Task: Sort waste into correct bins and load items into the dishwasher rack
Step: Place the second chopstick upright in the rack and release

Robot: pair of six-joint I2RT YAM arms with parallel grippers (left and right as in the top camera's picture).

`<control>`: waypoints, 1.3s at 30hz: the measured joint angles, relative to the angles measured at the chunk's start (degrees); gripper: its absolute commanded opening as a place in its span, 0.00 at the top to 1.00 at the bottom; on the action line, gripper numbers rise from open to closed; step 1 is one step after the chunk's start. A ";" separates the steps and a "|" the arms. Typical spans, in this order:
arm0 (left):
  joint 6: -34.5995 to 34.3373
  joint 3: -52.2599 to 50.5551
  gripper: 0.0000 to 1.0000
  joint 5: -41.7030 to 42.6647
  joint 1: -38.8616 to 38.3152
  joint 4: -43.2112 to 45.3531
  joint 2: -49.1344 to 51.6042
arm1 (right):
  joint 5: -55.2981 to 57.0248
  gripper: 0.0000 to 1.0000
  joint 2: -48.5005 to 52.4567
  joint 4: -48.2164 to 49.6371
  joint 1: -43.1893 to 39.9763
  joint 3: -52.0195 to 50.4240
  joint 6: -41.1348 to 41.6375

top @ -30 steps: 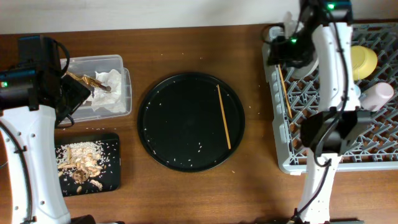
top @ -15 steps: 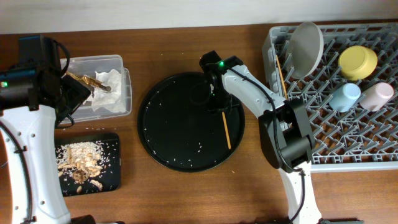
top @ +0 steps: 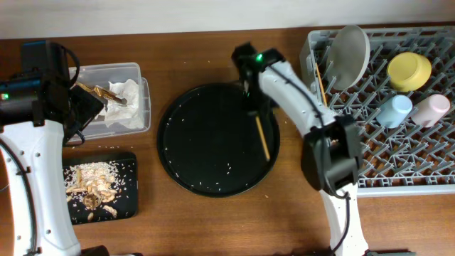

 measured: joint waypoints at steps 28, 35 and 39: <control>0.00 0.00 0.00 0.15 0.00 -0.02 0.00 | -3.52 0.72 -23.43 -20.79 -23.82 9.88 -2.71; 0.00 0.09 0.00 0.17 0.00 -0.02 0.00 | -4.52 0.02 -52.26 -19.61 -6.43 -24.13 0.70; 0.00 0.17 0.01 0.15 0.00 0.00 0.00 | -5.18 0.02 -69.92 -20.79 -5.51 -34.62 1.81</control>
